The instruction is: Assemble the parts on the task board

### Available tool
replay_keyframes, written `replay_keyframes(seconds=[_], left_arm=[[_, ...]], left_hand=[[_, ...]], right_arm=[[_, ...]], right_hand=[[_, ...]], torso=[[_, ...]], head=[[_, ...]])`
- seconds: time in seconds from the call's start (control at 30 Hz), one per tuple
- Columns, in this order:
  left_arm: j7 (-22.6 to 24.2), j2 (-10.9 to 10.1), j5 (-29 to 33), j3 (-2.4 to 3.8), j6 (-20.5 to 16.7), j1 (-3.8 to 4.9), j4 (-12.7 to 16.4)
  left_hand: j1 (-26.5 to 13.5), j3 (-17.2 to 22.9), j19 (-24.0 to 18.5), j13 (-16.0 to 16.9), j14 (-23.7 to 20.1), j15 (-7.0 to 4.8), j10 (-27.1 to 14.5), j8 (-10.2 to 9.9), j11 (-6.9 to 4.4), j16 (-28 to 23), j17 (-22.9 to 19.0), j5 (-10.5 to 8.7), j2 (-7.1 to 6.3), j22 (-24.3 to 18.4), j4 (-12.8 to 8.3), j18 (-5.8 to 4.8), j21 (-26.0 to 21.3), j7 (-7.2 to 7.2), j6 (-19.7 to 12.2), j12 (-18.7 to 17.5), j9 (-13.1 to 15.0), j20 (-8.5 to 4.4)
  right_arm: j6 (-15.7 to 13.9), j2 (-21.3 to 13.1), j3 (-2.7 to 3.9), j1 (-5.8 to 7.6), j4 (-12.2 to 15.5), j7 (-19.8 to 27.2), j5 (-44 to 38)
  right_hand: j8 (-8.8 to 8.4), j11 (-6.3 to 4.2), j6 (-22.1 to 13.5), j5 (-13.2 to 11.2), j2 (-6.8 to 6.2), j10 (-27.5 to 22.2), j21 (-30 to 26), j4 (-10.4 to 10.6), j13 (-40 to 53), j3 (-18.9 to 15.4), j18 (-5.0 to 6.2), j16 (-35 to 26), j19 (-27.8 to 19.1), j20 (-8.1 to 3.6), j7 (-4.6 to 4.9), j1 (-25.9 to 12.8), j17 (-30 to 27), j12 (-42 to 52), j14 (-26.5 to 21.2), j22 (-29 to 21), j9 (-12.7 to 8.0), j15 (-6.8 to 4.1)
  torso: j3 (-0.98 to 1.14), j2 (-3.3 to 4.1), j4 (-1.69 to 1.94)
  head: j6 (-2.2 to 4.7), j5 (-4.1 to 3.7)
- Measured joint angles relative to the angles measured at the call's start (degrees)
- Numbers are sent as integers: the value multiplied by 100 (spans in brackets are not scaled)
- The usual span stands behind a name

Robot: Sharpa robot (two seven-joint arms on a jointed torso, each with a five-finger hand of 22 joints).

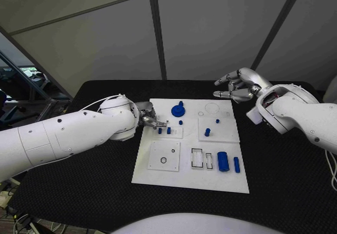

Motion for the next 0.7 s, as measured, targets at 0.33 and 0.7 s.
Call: replay_keyframes(seconds=[0.33, 0.7], left_arm=[[77, -79, 73, 131, -373, -1, 39], [1489, 154, 305, 102, -1216, 3, -79]], left_hand=[[402, -405, -767, -1314, 17, 198, -975, -191, 188, -143, 0, 0, 143, -775, 166, 3, -1242, 221, -527, -1253, -95, 117], [2478, -126, -2690, -2700, -2330, 815, -2793, -923, 825, -4138, -3706, 26, 41, -3160, -300, 405, -4548, 819, -1474, -2781, -960, 669]], right_arm=[[0, 1, 0, 0, -10, 2, 0], [-2, 9, 0, 0, -34, 7, 0]], right_hand=[[0, 0, 0, 0, 0, 0, 0, 17, 0, 17, 0, -28, -20, -20, 0, 0, 0, 0, 0, -6, 0, 0], [0, -1, 0, 0, 0, -42, -57, 17, -67, 17, 1, -66, -40, -40, 0, 0, -67, -22, 0, -73, 0, 0]], torso=[[2, 1, 0], [7, 0, -10]], head=[[11, -6], [80, -79]])
